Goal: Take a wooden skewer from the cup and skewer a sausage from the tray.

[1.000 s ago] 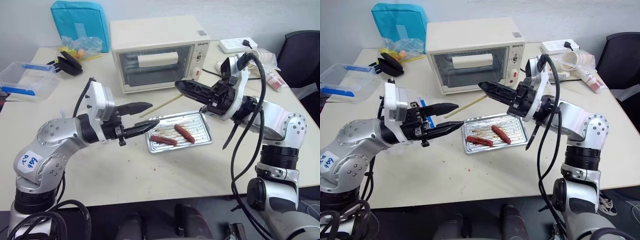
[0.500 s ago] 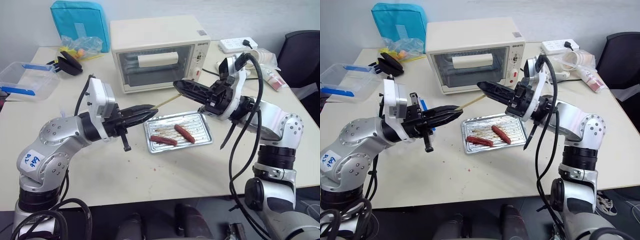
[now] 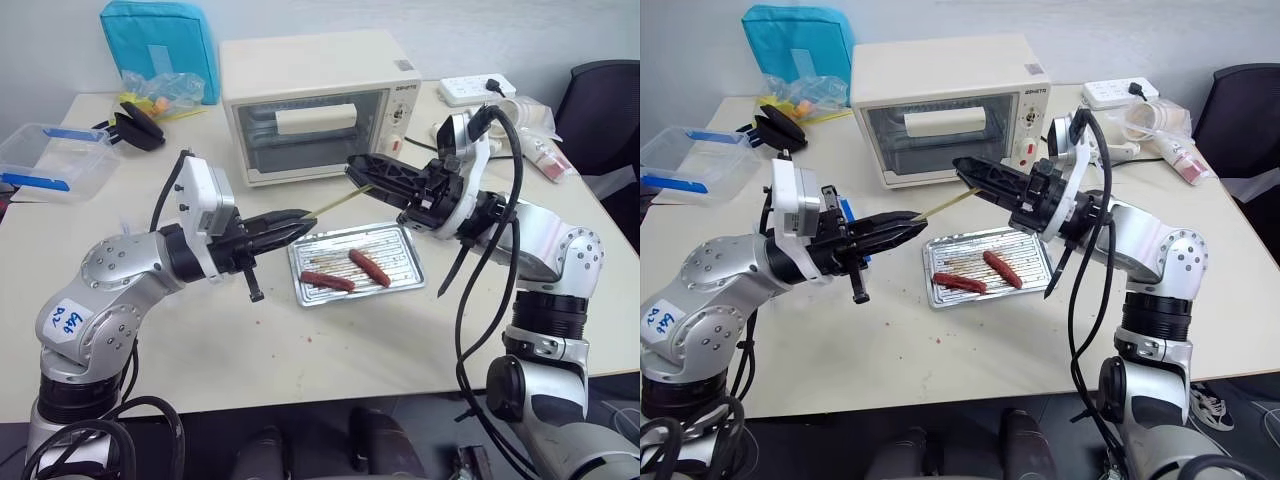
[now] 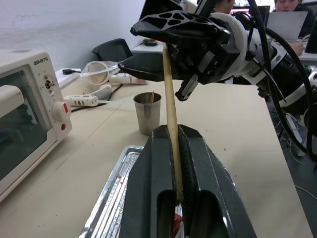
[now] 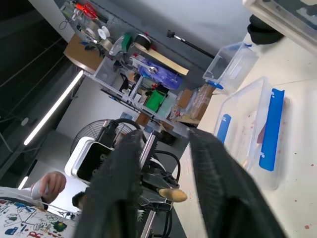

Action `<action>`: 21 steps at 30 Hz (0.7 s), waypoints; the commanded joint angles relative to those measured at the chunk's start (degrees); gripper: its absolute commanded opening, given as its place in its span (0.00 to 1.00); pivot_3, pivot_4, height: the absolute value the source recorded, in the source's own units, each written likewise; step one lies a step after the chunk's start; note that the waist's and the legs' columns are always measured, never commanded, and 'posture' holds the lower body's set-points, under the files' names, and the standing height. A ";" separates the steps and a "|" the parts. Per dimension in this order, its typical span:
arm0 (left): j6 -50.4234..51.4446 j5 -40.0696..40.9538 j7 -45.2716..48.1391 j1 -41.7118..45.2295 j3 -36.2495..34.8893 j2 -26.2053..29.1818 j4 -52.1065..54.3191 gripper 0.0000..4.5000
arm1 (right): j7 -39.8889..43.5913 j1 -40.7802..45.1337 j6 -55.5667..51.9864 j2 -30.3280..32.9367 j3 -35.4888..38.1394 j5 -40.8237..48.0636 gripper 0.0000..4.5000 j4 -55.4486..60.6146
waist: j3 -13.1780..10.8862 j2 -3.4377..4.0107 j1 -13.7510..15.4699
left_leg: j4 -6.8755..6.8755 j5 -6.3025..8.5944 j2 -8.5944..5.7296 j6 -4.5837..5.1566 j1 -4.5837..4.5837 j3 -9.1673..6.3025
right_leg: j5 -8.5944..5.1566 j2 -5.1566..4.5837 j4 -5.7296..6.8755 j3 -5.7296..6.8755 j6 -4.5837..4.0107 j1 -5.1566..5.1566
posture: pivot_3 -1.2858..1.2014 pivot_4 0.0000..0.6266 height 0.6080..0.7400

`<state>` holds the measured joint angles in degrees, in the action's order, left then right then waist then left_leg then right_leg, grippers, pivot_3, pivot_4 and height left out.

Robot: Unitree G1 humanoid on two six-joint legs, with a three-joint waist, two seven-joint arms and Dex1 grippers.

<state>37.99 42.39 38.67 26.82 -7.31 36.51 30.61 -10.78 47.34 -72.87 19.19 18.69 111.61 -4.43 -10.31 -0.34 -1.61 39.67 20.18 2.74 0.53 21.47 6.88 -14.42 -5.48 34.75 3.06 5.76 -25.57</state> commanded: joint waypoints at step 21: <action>2.77 3.50 -0.79 -19.10 -25.00 12.46 5.71 0.00 | 48.18 -1.00 26.27 29.83 -34.28 -64.87 0.99 19.04 | -0.03 -0.05 0.02 | -0.31 0.08 0.00 -0.08 0.03 0.08 | 0.00 0.01 -0.65 0.06 0.00 -0.11 | 0.52 0.24 1.00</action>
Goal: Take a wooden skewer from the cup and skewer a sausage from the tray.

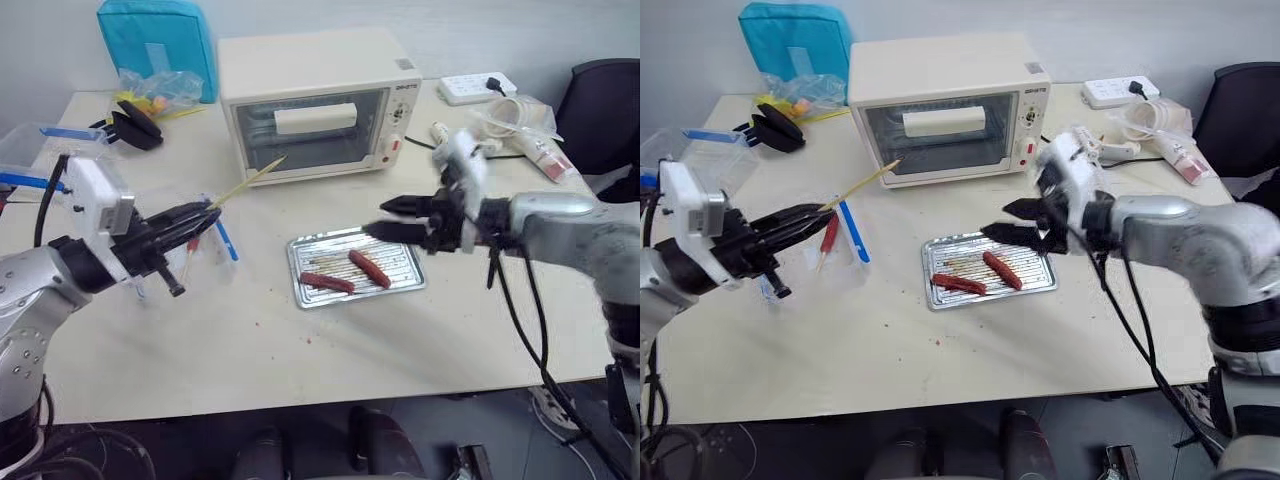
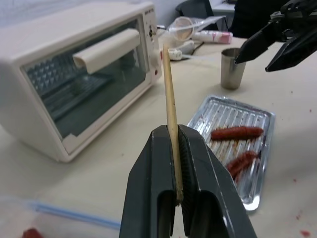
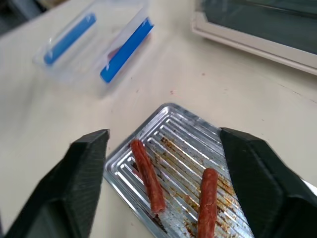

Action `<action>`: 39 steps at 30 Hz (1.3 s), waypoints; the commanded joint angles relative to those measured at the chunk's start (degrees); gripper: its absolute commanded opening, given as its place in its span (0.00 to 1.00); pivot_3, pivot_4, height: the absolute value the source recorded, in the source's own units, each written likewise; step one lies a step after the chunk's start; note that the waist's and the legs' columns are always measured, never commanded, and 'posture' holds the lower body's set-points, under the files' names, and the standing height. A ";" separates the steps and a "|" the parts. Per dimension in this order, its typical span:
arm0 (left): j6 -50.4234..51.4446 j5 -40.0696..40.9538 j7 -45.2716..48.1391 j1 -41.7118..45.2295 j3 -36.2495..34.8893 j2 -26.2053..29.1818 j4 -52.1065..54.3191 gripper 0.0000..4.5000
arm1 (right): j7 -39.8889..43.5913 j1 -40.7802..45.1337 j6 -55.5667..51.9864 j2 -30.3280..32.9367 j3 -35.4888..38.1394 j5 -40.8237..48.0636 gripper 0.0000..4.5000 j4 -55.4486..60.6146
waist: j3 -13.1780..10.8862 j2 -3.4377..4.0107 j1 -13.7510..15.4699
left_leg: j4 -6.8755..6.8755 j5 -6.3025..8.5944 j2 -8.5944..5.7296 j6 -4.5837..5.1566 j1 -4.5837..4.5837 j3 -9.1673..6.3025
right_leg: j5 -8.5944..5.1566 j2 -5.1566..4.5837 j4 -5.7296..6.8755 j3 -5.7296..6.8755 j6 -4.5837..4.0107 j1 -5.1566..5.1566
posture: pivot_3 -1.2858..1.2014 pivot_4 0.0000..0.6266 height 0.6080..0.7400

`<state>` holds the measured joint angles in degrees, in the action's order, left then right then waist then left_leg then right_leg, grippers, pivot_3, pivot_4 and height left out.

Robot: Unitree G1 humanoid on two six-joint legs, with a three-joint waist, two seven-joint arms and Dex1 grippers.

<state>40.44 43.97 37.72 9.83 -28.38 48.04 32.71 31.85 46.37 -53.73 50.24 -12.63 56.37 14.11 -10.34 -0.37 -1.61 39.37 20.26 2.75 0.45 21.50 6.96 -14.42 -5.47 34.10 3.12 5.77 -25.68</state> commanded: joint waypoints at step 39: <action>0.78 7.40 -5.48 2.13 3.82 0.40 7.23 0.00 | 1.49 -13.38 3.97 -15.53 -2.01 -38.71 0.66 -3.33 | 0.00 -0.03 0.05 | -0.03 -0.07 -0.16 -0.19 -0.15 0.00 | -0.08 0.07 0.51 0.06 -0.14 0.03 | 0.52 0.24 1.00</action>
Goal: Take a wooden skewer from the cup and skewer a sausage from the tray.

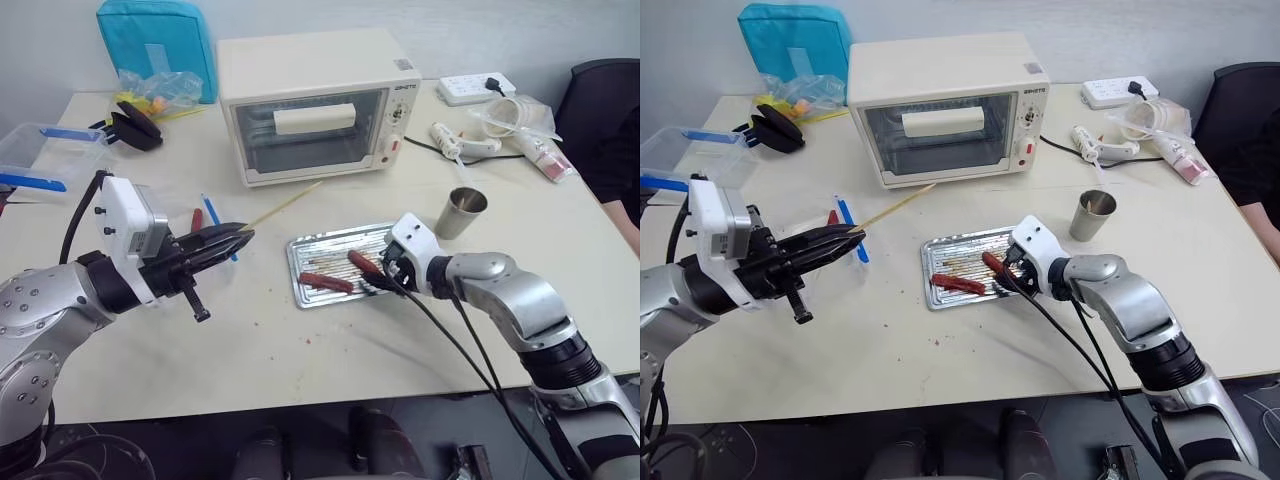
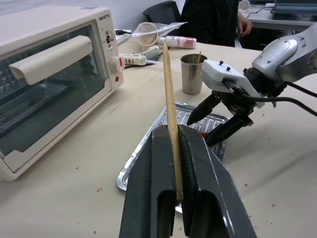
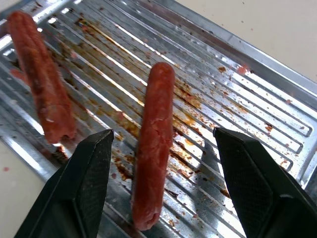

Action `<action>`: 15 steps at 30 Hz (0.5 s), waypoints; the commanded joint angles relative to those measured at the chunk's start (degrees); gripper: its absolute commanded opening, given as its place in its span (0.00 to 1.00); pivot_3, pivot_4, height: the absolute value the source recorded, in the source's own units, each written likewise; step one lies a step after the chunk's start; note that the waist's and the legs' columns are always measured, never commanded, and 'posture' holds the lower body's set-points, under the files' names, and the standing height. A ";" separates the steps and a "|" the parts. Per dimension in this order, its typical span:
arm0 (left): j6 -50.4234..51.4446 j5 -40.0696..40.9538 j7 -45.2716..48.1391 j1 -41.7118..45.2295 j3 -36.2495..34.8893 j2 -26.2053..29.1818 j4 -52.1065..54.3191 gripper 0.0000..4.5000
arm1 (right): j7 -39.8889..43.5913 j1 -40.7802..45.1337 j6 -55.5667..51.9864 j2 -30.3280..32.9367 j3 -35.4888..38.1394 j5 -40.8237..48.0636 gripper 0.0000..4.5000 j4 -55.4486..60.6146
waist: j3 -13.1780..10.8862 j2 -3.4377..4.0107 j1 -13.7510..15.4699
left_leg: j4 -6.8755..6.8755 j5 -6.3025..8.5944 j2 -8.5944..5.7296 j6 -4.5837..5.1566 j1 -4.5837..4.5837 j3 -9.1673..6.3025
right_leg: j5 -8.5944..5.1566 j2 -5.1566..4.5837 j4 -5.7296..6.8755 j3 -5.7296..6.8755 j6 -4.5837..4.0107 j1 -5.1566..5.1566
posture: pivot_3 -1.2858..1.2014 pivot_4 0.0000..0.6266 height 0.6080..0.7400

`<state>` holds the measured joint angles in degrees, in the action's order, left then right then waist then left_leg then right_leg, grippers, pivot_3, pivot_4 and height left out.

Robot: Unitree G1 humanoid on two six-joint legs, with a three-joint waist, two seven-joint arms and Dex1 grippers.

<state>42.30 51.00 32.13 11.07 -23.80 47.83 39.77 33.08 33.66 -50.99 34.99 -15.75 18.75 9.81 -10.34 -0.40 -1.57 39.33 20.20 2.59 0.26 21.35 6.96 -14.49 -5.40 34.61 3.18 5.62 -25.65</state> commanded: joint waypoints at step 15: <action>-1.63 -0.40 0.29 2.50 -0.08 0.17 -1.32 0.00 | 2.53 -1.03 1.40 -0.02 1.80 -2.69 0.19 1.27 | 0.00 -0.01 0.01 | 0.00 -0.02 -0.02 -0.03 -0.11 0.00 | 0.00 0.01 0.09 -0.02 0.00 0.07 | 0.52 0.24 1.00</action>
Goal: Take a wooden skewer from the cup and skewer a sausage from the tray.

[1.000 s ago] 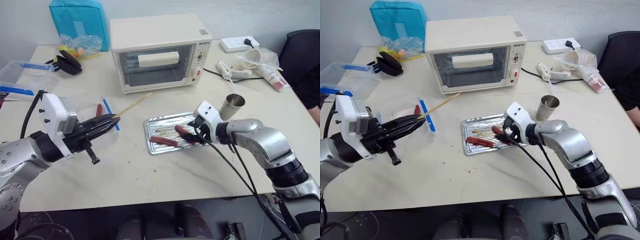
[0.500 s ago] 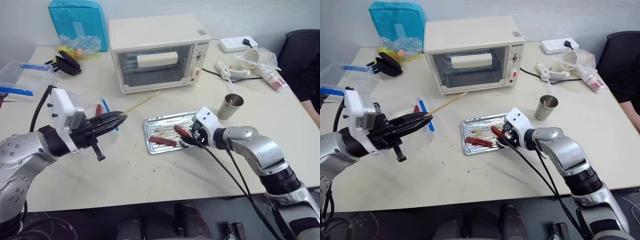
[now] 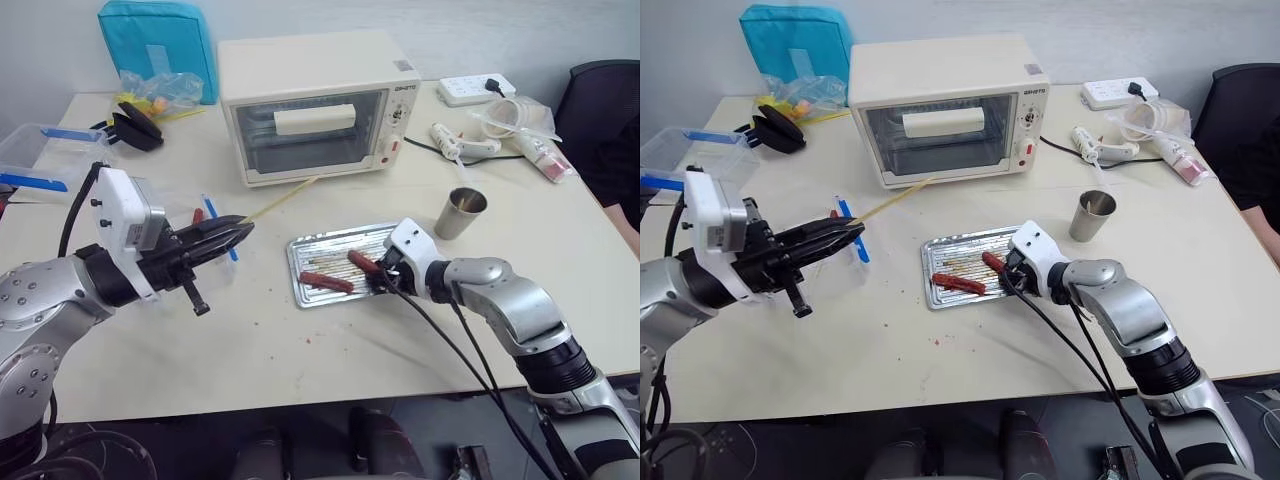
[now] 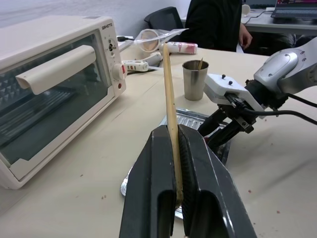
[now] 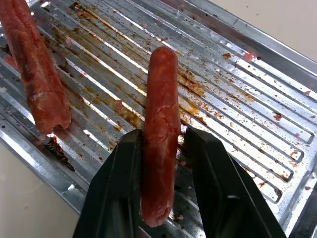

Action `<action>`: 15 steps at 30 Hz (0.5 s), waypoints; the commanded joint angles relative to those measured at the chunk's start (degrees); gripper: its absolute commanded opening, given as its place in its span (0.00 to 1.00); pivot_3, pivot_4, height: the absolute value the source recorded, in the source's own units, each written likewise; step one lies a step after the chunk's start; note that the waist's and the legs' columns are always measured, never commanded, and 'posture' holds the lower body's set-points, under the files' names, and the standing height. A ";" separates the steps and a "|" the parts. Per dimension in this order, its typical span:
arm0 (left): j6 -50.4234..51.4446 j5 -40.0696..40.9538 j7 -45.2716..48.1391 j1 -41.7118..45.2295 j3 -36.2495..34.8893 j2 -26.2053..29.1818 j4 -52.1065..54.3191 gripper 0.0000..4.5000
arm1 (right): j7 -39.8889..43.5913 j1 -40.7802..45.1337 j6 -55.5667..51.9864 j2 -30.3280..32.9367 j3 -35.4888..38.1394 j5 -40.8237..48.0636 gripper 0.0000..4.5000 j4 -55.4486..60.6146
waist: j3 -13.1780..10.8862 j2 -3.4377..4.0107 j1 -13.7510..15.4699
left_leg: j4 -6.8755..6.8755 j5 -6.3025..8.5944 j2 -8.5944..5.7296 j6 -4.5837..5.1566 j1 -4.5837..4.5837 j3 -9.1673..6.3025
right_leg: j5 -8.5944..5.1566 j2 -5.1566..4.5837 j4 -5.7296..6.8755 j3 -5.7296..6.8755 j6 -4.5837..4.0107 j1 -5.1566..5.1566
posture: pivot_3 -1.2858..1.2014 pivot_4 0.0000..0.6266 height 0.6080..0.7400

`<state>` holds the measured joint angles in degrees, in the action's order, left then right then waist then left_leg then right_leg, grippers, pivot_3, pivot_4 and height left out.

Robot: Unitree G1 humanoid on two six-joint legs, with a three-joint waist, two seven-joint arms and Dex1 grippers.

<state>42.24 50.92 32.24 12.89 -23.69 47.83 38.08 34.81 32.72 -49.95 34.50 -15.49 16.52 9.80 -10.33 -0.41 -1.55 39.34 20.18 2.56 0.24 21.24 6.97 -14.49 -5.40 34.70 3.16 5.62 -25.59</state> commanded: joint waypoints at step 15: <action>-0.93 1.17 9.18 -1.95 -0.13 4.07 -3.07 0.00 | 32.53 10.26 16.82 14.32 4.19 4.40 0.01 -2.95 | 0.00 -0.01 -0.03 | 0.01 -0.01 0.02 0.03 -0.02 0.00 | 0.00 0.10 -0.03 0.01 -0.01 0.00 | 0.52 0.24 1.00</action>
<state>41.29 50.78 39.35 11.50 -22.25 50.80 34.95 60.54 42.10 -37.82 47.26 -13.10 19.39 7.38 -10.33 -0.42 -1.58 39.35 20.17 2.60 0.25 21.23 6.97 -14.52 -5.28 34.67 3.18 5.59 -25.58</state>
